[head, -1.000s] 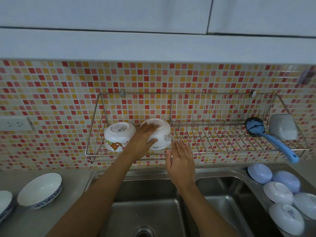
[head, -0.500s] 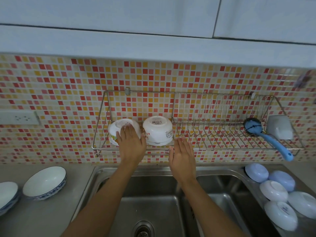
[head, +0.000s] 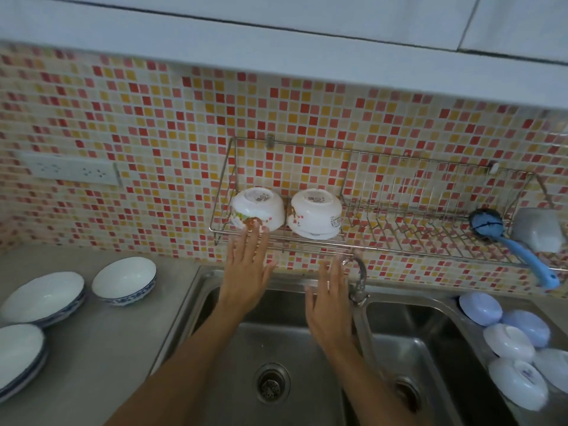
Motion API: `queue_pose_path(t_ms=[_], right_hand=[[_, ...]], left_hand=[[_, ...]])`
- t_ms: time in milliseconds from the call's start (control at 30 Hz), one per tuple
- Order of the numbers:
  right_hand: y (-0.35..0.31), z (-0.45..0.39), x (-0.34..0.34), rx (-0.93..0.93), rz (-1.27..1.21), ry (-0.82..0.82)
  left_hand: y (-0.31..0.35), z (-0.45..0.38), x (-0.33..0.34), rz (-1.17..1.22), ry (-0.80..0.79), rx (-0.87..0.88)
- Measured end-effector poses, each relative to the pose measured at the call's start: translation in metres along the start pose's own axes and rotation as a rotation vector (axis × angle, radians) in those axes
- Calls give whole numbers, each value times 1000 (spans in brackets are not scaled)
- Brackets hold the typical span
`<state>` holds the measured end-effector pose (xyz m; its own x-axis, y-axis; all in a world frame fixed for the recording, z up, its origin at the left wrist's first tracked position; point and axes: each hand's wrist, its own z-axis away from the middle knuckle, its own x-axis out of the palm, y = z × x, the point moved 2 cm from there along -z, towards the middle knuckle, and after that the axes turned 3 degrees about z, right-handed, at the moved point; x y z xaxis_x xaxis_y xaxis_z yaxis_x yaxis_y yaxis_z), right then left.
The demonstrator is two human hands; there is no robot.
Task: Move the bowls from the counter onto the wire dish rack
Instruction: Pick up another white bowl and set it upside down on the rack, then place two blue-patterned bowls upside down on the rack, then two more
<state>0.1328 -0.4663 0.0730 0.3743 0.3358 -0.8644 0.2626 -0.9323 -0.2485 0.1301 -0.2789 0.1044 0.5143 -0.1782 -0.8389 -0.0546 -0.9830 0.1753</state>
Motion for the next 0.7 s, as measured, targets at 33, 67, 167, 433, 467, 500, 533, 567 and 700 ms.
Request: queue_pose_path(t_ms=[33, 67, 167, 433, 467, 500, 533, 567, 700], right_hand=[[-9, 9, 12, -21, 0, -45], [-19, 18, 26, -41, 7, -95], [-57, 46, 69, -99, 26, -287], [-224, 114, 136, -426, -66, -561], [-247, 119, 139, -451, -86, -595], [-271, 124, 139, -471, -100, -639], [-294, 128, 138, -485, -113, -666], [-315, 131, 138, -500, -127, -700], [-383, 136, 146, -449, -264, -768]], left_hand=[[-8, 16, 2, 3, -18, -21], [-18, 33, 4, 5, -49, -59], [-67, 93, 11, -10, -151, -204], [-242, 214, -64, -124, -177, -575], [-263, 225, -74, -134, -169, -626], [-283, 236, -84, -138, -169, -680], [-302, 246, -92, -134, -174, -729], [-319, 256, -99, -122, -184, -776], [-367, 286, -114, -101, -194, -912]])
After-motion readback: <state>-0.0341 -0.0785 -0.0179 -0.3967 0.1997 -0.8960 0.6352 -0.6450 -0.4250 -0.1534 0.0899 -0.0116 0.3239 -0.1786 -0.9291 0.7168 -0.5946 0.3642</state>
